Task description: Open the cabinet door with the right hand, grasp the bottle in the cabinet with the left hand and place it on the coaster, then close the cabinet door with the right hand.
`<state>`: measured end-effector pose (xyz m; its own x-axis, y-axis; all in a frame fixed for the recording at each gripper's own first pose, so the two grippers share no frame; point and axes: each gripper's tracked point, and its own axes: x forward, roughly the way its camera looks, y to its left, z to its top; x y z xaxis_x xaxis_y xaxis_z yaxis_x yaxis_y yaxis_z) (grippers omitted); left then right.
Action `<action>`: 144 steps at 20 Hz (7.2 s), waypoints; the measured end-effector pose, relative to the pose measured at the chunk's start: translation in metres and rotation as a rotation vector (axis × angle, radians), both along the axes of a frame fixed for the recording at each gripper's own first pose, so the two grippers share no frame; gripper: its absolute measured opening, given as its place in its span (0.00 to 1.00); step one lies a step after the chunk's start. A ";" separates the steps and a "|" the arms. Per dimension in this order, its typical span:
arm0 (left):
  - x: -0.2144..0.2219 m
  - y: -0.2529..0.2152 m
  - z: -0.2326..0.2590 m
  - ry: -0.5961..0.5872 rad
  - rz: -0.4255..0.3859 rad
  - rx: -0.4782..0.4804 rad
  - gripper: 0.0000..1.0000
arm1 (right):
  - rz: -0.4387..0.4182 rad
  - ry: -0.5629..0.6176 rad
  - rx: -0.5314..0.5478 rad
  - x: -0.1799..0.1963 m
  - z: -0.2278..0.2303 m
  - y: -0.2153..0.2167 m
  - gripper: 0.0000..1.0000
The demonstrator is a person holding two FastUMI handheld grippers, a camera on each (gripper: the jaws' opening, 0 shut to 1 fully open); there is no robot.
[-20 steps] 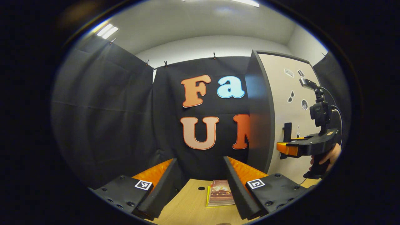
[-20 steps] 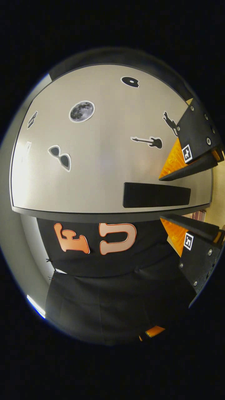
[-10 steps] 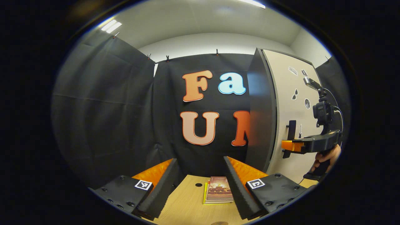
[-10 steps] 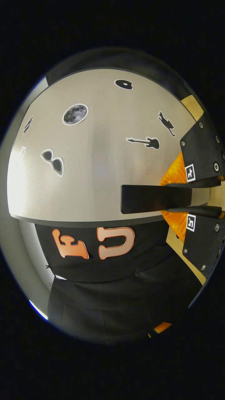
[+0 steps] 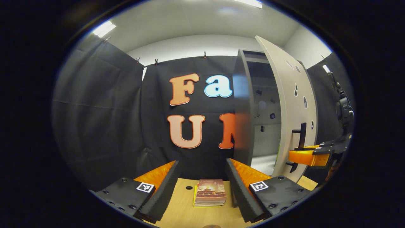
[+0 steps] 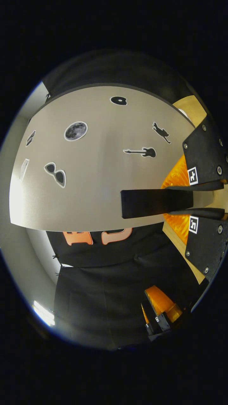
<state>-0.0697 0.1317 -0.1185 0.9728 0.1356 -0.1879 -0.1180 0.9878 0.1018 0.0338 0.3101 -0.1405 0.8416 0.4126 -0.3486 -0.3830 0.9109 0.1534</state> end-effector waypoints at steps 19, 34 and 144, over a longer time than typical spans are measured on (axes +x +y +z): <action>0.047 -0.175 -0.029 0.037 -0.203 -0.077 0.94 | -0.002 -0.092 0.090 -0.112 0.044 -0.162 0.20; 0.145 -0.292 -0.145 0.211 -0.313 -0.188 0.94 | -0.150 -0.074 0.150 -0.113 0.041 -0.208 0.34; -0.143 -0.007 -0.427 0.342 0.290 -0.007 0.93 | -0.334 -0.155 0.012 -0.094 0.051 -0.302 0.76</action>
<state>-0.2130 0.1249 -0.5455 0.7768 0.3908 -0.4938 -0.3505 0.9198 0.1765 -0.0601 0.0080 -0.0891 0.9731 0.1089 -0.2032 -0.0838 0.9882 0.1281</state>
